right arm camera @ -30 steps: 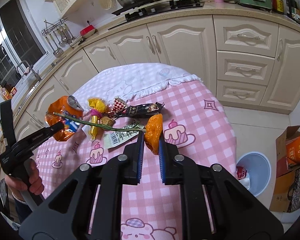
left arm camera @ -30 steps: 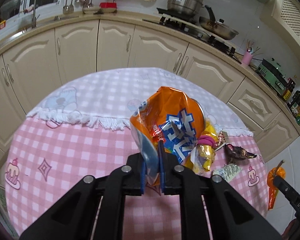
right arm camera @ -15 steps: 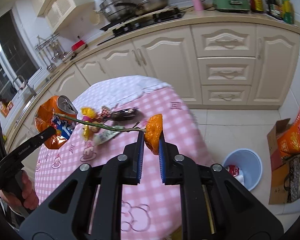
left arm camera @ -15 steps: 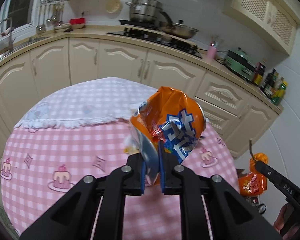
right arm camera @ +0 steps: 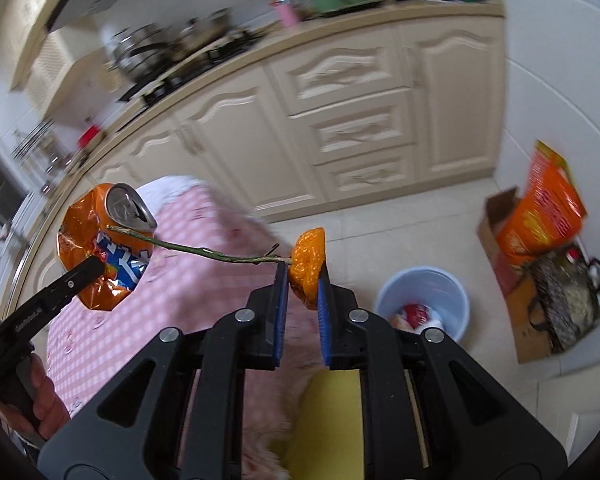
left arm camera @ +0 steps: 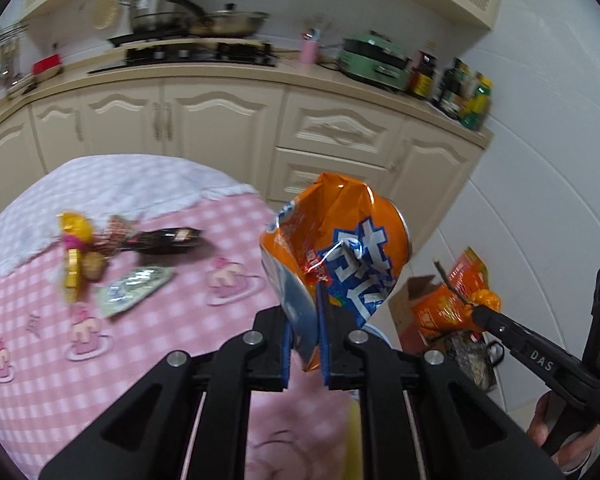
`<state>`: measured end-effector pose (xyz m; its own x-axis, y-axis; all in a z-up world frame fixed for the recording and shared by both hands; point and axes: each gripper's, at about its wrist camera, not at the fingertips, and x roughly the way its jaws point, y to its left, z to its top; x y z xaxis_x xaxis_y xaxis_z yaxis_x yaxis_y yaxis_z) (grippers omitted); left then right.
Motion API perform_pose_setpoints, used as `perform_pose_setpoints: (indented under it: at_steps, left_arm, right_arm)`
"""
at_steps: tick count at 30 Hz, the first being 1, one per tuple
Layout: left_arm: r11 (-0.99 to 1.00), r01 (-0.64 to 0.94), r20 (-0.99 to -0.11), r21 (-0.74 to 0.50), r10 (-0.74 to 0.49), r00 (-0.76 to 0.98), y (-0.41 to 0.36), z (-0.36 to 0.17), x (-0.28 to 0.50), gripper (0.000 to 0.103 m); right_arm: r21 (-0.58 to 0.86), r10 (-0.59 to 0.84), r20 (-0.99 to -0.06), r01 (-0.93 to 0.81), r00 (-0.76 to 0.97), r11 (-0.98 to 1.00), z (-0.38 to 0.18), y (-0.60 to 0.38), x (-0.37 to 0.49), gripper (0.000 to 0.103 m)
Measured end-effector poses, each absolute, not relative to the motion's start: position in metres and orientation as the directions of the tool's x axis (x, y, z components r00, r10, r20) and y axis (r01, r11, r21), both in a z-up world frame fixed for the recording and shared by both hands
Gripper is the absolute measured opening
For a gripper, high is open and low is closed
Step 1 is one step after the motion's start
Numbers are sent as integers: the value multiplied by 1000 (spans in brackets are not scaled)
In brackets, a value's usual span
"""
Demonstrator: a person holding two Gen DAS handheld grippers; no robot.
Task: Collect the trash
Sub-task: 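Carry the orange can and peel over the blue bin and open both grippers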
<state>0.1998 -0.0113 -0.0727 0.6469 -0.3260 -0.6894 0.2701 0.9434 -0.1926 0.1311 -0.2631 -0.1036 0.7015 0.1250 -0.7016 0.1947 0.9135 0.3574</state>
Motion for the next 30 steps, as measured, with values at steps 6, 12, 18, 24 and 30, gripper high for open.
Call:
perform_pose_setpoints:
  at_steps: [6, 12, 18, 24, 30]
  left_arm:
    - [906, 380, -740, -186, -383, 552, -81, -97, 203, 10]
    - [881, 444, -793, -162, -384, 473, -148, -127, 208, 10]
    - [869, 472, -830, -149, -370, 418, -203, -155, 221, 11]
    - [875, 471, -863, -115, -322, 388, -241, -183, 242, 11]
    - [878, 468, -874, -100, -302, 380, -258, -197, 261, 12]
  right_arm:
    - [359, 55, -738, 323, 673, 876, -127, -319, 116, 14]
    - [365, 23, -771, 412, 637, 835, -151, -366, 104, 14]
    - [362, 13, -805, 474, 593, 803, -177, -405, 102, 14]
    - [353, 17, -831, 502, 556, 790, -198, -432, 109, 14]
    - [356, 33, -843, 511, 537, 782, -211, -447, 117, 14]
